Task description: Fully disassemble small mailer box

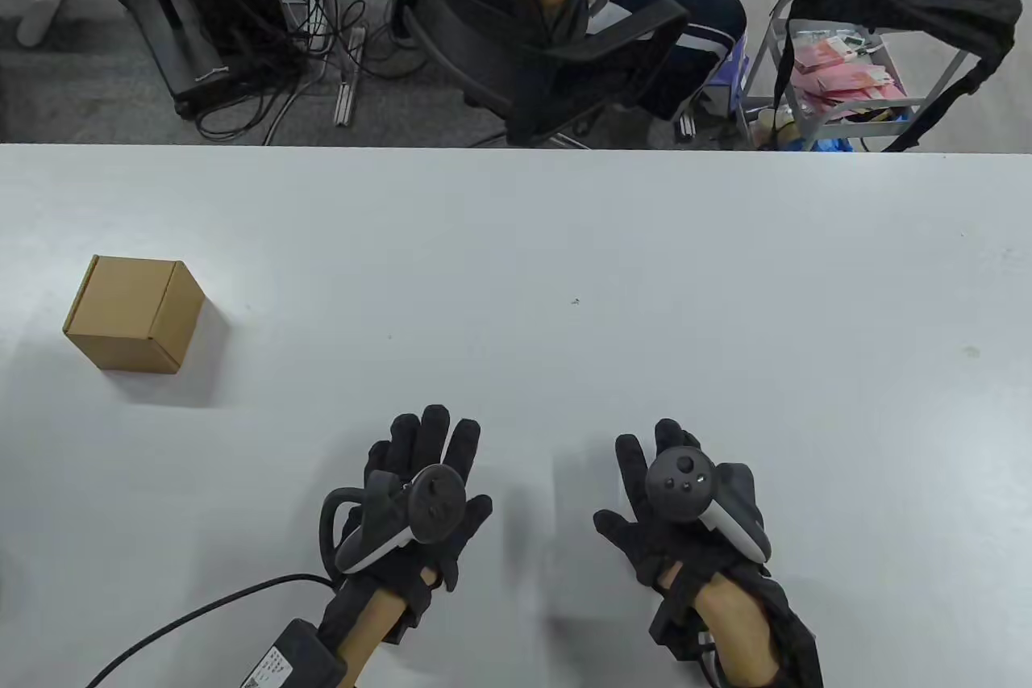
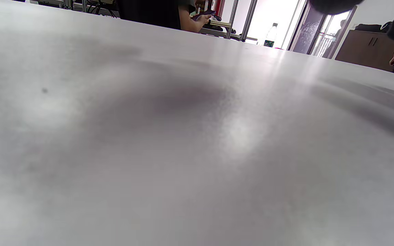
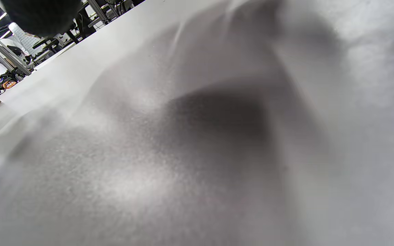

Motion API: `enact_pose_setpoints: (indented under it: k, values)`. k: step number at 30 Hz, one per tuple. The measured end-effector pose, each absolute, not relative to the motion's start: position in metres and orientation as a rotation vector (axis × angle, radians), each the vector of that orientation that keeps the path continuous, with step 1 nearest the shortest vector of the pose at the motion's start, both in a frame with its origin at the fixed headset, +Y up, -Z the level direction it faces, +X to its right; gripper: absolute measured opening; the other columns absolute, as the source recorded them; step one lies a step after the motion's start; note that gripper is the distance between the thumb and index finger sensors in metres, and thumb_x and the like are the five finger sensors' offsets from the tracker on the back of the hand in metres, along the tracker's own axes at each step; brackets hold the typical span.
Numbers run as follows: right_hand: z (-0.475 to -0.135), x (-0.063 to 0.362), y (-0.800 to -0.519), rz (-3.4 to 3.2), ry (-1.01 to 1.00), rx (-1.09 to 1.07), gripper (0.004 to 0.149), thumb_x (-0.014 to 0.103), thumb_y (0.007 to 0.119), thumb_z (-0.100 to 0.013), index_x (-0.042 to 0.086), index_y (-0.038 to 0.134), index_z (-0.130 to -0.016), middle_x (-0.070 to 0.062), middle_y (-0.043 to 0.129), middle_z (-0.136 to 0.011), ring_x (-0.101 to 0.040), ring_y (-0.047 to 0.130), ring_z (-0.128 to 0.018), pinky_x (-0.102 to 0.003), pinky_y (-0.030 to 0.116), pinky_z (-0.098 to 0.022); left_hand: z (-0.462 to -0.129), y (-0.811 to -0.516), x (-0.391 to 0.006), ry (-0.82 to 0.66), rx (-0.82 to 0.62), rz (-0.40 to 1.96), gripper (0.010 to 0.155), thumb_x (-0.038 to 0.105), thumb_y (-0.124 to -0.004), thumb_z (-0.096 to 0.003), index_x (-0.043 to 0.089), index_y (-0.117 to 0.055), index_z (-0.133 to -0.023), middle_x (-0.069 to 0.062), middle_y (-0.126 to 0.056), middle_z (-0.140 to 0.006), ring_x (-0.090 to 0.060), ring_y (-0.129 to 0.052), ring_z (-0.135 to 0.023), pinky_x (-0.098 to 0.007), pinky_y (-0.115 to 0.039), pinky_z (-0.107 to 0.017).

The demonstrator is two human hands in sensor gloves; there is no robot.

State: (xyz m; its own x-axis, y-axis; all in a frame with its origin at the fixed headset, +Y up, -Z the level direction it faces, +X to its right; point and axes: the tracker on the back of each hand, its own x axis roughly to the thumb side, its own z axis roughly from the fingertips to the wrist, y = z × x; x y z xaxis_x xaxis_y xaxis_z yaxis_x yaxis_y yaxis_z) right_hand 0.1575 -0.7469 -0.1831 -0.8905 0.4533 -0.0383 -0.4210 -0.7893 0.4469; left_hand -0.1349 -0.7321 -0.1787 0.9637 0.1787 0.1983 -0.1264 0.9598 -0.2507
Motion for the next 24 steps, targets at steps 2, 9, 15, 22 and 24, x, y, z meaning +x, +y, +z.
enact_pose_setpoints:
  k: [2, 9, 15, 22, 24]
  values:
    - [-0.1832, 0.1574, -0.747, 2.601, 0.625, 0.1, 0.082, 0.058, 0.067, -0.037, 0.04, 0.011, -0.094, 0.003, -0.023, -0.092, -0.034, -0.015, -0.095, -0.056, 0.015, -0.076, -0.1787, -0.7321, -0.1349, -0.22, -0.238, 0.156, 0.084, 0.065, -0.062, -0.0458, 0.04, -0.01, -0.106, 0.001, -0.002, -0.116, -0.038, -0.012, -0.11, -0.062, -0.026, -0.078]
    - [-0.1829, 0.158, -0.7454, 2.595, 0.616, 0.103, 0.082, 0.058, 0.067, -0.037, 0.04, 0.011, -0.094, 0.003, -0.023, -0.092, -0.034, -0.015, -0.095, -0.056, 0.015, -0.076, -0.1794, -0.7322, -0.1356, -0.216, -0.234, 0.16, 0.084, 0.065, -0.062, -0.0457, 0.04, -0.01, -0.106, 0.001, -0.002, -0.116, -0.038, -0.012, -0.11, -0.062, -0.026, -0.078]
    - [-0.1821, 0.157, -0.7462, 2.586, 0.63, 0.108, 0.082, 0.058, 0.067, -0.037, 0.039, 0.011, -0.094, 0.003, -0.023, -0.092, -0.034, -0.014, -0.095, -0.056, 0.015, -0.076, -0.1794, -0.7333, -0.1356, -0.219, -0.257, 0.162, 0.084, 0.065, -0.062, -0.0458, 0.04, -0.01, -0.106, 0.0, -0.002, -0.116, -0.039, -0.012, -0.11, -0.062, -0.026, -0.078]
    - [-0.1815, 0.1571, -0.746, 2.582, 0.638, 0.104, 0.082, 0.058, 0.068, -0.037, 0.039, 0.011, -0.094, 0.003, -0.023, -0.092, -0.034, -0.014, -0.095, -0.056, 0.015, -0.076, -0.1813, -0.7355, -0.1348, -0.278, -0.301, 0.171, 0.084, 0.065, -0.062, -0.0459, 0.041, -0.008, -0.106, 0.001, 0.003, -0.114, -0.038, -0.009, -0.11, -0.063, -0.024, -0.078]
    - [-0.1813, 0.1568, -0.7462, 2.581, 0.64, 0.106, 0.082, 0.058, 0.067, -0.037, 0.039, 0.011, -0.094, 0.003, -0.023, -0.092, -0.034, -0.014, -0.095, -0.056, 0.015, -0.076, -0.1811, -0.7353, -0.1349, -0.27, -0.288, 0.157, 0.085, 0.065, -0.062, -0.0456, 0.04, -0.008, -0.105, 0.002, 0.005, -0.113, -0.038, -0.008, -0.109, -0.063, -0.024, -0.078]
